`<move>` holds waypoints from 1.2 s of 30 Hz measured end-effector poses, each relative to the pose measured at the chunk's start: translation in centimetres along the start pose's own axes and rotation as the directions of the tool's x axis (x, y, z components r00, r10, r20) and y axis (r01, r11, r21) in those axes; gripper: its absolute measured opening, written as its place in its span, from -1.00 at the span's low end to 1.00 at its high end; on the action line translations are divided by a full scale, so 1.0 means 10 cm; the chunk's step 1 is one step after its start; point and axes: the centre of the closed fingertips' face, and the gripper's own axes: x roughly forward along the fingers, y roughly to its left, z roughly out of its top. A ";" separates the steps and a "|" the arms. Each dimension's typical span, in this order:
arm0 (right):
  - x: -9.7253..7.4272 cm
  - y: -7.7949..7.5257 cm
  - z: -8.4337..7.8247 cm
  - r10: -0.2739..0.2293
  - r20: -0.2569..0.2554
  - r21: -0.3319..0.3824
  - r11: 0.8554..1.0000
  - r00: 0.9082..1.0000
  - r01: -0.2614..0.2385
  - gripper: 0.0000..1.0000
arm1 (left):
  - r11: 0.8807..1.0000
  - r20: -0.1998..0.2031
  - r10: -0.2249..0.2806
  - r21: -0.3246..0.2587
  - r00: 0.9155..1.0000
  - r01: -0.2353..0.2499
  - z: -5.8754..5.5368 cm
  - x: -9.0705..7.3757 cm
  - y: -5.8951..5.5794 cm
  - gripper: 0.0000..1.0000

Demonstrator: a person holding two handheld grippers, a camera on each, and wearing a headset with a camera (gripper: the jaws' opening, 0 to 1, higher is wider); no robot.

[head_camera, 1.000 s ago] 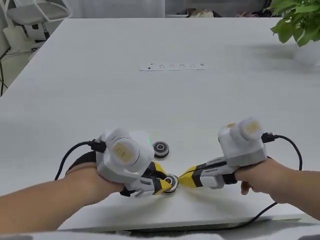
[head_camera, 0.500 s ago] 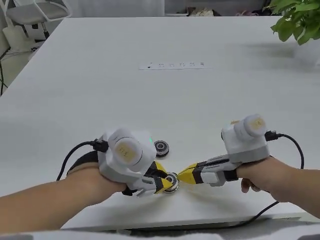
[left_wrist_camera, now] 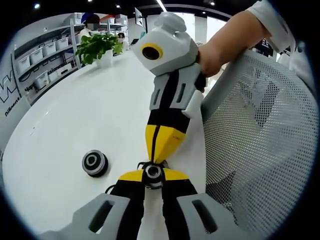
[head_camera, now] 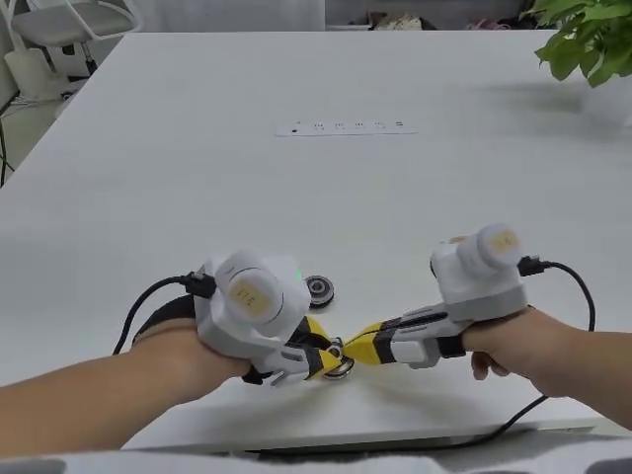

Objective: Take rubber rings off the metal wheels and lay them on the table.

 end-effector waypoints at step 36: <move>-0.06 0.01 0.08 0.004 0.018 -0.041 0.999 1.000 -0.004 -1.00 | 1.000 0.015 -0.024 -0.001 1.000 0.024 0.10 -0.16 -0.01 -0.70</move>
